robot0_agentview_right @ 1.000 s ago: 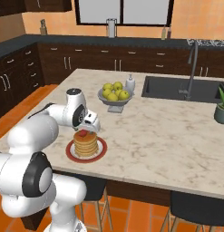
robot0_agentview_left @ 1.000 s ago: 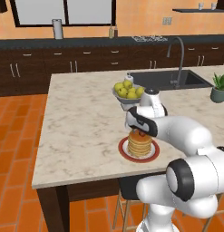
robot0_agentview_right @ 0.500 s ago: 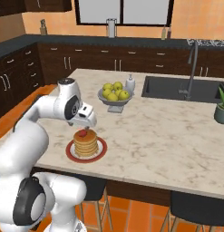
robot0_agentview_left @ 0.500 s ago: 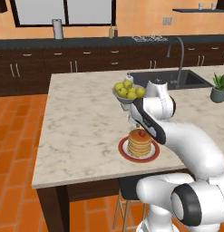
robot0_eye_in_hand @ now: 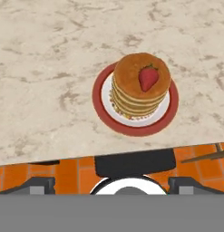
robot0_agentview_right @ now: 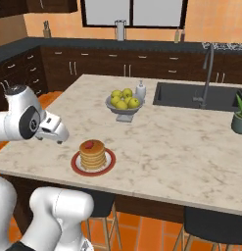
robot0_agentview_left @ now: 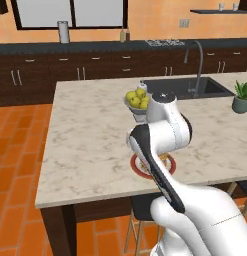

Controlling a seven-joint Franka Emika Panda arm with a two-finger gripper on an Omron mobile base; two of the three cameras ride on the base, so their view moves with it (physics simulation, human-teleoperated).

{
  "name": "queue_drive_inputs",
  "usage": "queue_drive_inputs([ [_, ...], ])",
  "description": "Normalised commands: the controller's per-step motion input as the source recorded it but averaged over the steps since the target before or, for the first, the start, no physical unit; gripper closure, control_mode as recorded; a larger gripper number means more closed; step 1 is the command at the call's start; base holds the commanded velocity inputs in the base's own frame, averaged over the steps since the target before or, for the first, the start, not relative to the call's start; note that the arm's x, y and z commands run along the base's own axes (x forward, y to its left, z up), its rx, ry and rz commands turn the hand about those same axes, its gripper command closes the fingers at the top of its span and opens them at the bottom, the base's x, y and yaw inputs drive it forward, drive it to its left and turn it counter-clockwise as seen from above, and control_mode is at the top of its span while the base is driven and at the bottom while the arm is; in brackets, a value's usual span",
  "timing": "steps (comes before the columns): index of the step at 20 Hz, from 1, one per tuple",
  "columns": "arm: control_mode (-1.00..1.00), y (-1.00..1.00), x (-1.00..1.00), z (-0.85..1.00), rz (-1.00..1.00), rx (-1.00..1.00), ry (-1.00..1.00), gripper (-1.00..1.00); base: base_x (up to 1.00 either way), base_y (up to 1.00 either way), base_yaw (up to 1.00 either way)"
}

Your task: Take the strawberry from the fridge and place it on top of the pancake, located on the dining counter.

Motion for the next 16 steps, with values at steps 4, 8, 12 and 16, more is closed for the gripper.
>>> queue_drive_inputs([
  [4,-1.0,1.0,-1.0,-0.16,0.02,0.0,0.0,-1.0,0.0,0.0,0.0],
  [8,-1.0,0.8,-0.57,-0.25,0.22,-0.02,0.04,-1.0,0.0,0.0,0.0],
  [12,-1.0,0.66,-0.2,-0.01,0.21,-0.21,-0.04,-1.0,0.0,0.0,0.0],
  [16,-1.0,0.53,-0.18,-0.05,0.2,-0.18,-0.02,-1.0,0.0,0.0,0.0],
])
